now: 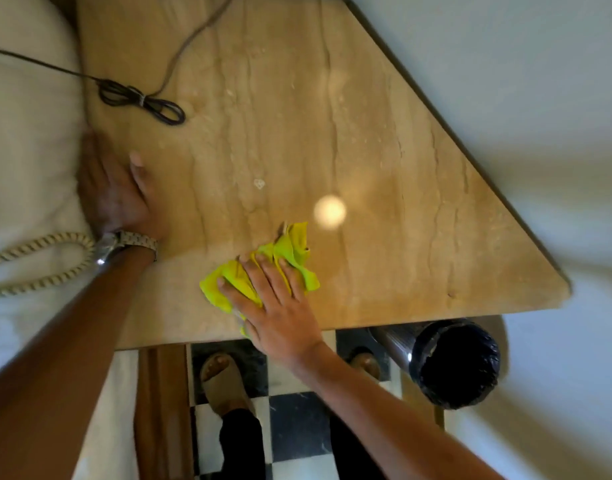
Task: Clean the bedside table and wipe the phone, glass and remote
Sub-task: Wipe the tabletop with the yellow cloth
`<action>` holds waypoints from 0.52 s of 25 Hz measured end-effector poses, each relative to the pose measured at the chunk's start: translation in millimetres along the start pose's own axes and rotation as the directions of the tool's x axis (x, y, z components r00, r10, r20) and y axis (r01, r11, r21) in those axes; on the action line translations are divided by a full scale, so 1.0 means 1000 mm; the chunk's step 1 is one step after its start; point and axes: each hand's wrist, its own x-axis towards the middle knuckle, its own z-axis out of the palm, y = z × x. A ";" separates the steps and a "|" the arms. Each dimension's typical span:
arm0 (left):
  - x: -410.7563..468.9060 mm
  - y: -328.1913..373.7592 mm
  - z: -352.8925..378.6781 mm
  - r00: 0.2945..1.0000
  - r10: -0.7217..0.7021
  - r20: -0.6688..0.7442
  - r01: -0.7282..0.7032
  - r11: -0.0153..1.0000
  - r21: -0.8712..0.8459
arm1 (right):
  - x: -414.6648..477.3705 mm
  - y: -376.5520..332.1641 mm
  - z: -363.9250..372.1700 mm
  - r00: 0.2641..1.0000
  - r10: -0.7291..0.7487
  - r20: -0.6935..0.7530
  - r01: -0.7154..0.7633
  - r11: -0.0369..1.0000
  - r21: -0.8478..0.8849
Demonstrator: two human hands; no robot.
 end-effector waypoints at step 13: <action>0.001 0.009 -0.018 0.995 0.049 0.082 -0.044 0.997 -0.057 | 0.301 0.174 -0.076 0.995 0.085 0.046 -0.074 0.975 -0.211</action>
